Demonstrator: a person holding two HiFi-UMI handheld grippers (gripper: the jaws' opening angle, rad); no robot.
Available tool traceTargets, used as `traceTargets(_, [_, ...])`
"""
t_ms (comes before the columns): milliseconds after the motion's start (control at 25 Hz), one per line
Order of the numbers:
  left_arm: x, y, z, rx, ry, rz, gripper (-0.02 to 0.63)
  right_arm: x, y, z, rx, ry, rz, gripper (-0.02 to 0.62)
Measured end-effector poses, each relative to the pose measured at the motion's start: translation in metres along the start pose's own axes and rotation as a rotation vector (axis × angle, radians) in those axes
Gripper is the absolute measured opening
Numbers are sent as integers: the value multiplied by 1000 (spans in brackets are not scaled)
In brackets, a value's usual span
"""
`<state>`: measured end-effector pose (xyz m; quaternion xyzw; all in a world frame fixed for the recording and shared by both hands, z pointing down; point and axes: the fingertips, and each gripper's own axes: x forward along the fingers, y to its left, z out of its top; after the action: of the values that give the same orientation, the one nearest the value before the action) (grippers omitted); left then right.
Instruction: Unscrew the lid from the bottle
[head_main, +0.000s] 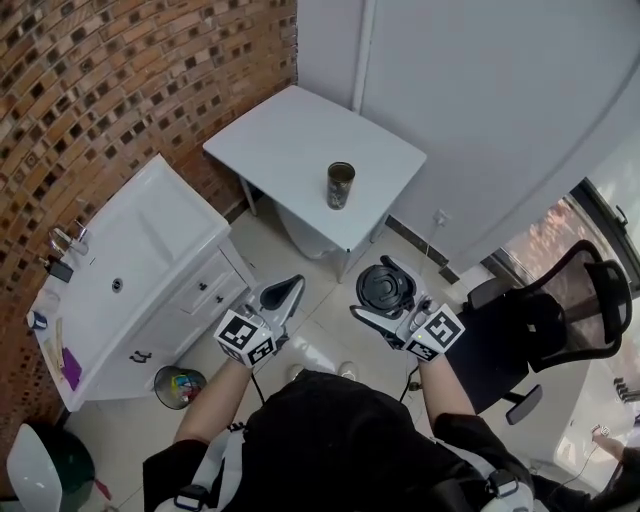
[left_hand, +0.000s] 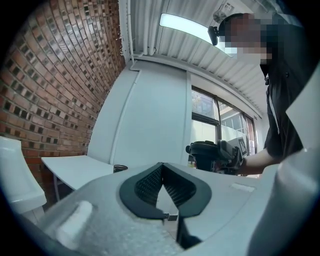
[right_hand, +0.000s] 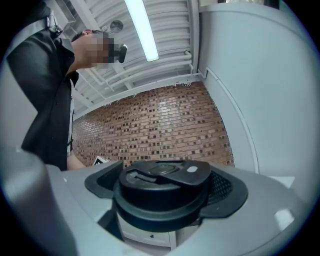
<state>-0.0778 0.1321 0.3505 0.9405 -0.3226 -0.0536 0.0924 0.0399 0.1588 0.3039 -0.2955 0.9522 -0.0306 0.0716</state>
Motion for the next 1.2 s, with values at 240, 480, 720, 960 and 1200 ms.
traceTargets(240, [4, -4, -5, 17, 15, 23, 2, 1, -1, -8, -9, 15, 42, 486])
traceTargets(480, [3, -4, -6, 9, 23, 25, 2, 0, -1, -13, 11, 15, 59, 486])
traceTargets(720, [3, 0, -7, -16, 24, 39, 2, 2, 0, -14, -2, 27, 86, 486])
traceTargets(960, [4, 6, -8, -3, 29, 37, 2, 6, -3, -10, -21, 24, 87, 486])
traceTargets(1200, [13, 5, -2, 14, 30, 21, 2, 4, -10, -4, -33, 14, 83, 486])
